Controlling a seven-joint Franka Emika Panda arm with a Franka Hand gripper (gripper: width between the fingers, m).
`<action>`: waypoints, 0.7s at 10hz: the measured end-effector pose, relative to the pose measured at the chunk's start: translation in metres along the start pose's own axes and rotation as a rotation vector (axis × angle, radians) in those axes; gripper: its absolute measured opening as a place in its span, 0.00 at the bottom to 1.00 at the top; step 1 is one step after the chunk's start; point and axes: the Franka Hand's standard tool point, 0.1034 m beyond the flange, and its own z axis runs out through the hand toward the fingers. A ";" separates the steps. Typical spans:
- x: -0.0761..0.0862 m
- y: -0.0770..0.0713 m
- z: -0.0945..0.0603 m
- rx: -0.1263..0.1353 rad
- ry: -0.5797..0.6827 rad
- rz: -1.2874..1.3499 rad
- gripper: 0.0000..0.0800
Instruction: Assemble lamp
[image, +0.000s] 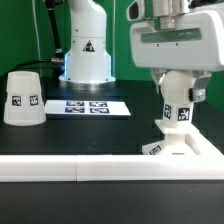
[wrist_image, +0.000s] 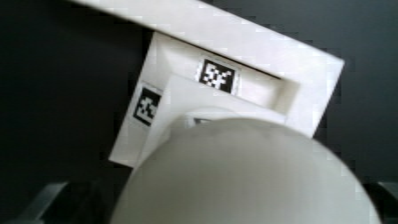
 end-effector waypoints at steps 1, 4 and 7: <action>0.000 -0.001 -0.001 0.002 0.001 -0.053 0.86; 0.001 0.000 -0.002 -0.005 -0.006 -0.437 0.87; 0.003 0.000 -0.002 -0.006 -0.006 -0.645 0.87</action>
Offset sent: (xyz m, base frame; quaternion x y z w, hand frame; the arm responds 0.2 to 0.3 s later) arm 0.0026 0.0055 0.0053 -0.0108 -0.0372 -0.3183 0.9472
